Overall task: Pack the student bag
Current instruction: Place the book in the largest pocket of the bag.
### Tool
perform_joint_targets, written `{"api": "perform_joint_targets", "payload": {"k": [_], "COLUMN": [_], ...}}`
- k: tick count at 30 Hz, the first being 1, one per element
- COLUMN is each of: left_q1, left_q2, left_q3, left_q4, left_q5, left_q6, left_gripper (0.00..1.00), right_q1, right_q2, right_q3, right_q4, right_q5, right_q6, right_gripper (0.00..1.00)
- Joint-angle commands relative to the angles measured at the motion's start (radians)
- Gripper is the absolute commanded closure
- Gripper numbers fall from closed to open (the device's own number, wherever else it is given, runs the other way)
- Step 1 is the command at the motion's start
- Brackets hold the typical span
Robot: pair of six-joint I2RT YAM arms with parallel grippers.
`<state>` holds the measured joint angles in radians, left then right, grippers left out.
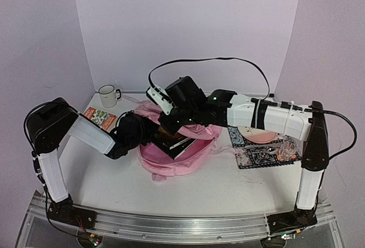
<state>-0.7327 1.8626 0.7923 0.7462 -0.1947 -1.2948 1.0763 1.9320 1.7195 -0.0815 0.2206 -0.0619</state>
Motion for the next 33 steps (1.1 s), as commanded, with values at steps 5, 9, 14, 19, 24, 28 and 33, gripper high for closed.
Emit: {"api": "perform_joint_targets", "payload": {"k": [5,9,14,19,24,28,33], "left_q1": [-0.019,-0.021,-0.022,-0.022,-0.022,-0.022,-0.022], "left_q2": [-0.051,-0.071,-0.108,-0.151,-0.185,-0.184,-0.15], "left_q3": [0.087,0.092,0.127,0.175,0.147,0.116,0.106], "left_q4": [-0.157,-0.27,-0.451,-0.647,-0.684,-0.681,-0.588], "left_q5": [-0.143,-0.144,-0.133,-0.139,-0.087,-0.017,0.078], "left_q6": [0.157,0.142,0.105,0.068,0.031,-0.004,-0.021], "left_gripper": [0.37,0.25,0.16,0.15,0.17,0.2,0.29], "right_q1": [0.022,0.021,0.021,0.022,0.021,0.021,0.023], "right_q2": [-0.016,-0.015,-0.015,-0.017,-0.019,-0.019,-0.015], "right_q3": [0.037,0.036,0.031,0.026,0.022,0.021,0.018], "right_q4": [0.115,0.116,0.116,0.12,0.123,0.126,0.132], "right_q5": [-0.027,-0.027,-0.034,-0.039,-0.044,-0.053,-0.071], "right_q6": [0.022,0.023,0.028,0.034,0.037,0.042,0.052], "right_gripper": [1.0,1.0,1.0,1.0,1.0,1.0,1.0]}}
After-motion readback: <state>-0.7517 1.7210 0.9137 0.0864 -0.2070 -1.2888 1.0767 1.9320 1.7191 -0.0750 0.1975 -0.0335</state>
